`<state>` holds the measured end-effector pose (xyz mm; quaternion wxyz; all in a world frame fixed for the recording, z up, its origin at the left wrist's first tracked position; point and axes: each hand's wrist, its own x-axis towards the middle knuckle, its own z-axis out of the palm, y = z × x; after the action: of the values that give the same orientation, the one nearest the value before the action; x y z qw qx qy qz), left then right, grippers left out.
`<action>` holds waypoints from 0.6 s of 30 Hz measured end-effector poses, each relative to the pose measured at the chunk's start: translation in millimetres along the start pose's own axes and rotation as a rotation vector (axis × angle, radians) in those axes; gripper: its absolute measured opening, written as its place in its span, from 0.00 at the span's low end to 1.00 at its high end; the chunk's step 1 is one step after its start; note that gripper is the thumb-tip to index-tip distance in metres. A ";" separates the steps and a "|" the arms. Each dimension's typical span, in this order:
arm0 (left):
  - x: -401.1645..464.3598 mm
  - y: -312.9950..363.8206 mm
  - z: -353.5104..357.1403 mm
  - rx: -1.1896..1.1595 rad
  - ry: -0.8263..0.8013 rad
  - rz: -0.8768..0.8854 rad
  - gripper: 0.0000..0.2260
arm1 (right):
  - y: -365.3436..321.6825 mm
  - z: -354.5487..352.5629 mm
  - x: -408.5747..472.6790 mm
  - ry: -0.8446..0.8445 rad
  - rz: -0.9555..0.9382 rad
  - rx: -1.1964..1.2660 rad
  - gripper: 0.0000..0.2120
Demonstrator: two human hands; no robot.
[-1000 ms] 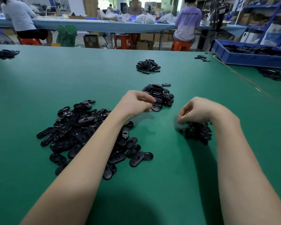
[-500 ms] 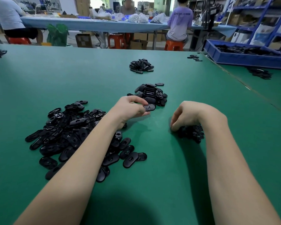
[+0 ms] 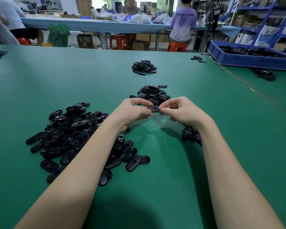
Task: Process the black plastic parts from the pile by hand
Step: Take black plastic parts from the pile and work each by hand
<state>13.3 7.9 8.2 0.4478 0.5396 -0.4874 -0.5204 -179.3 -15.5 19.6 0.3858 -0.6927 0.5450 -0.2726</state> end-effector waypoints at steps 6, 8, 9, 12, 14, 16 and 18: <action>-0.9 1.0 1.3 0.033 -0.015 0.012 0.12 | -1.4 1.7 1.7 0.075 0.050 0.071 0.02; -0.4 0.8 1.8 0.035 -0.020 0.012 0.12 | -3.1 3.4 1.6 0.091 0.067 0.082 0.02; -0.2 0.5 2.0 0.038 -0.021 0.013 0.12 | -4.0 4.6 1.5 0.098 0.076 0.090 0.02; 0.8 -0.4 1.6 0.044 -0.025 0.023 0.12 | -6.6 7.7 1.0 0.122 0.089 0.114 0.03; 2.0 -0.6 1.2 0.046 -0.024 0.029 0.12 | -7.7 8.8 0.3 0.128 0.097 0.124 0.03; 2.9 -1.1 0.8 0.043 -0.023 0.034 0.12 | -7.7 9.1 0.2 0.132 0.106 0.136 0.02; 3.7 -1.3 0.7 0.043 -0.026 0.037 0.11 | -7.4 9.4 0.3 0.146 0.122 0.150 0.01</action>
<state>12.6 4.4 6.4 0.4391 0.5331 -0.5142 -0.5086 -167.7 -12.8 20.6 0.4115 -0.6058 0.5908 -0.3385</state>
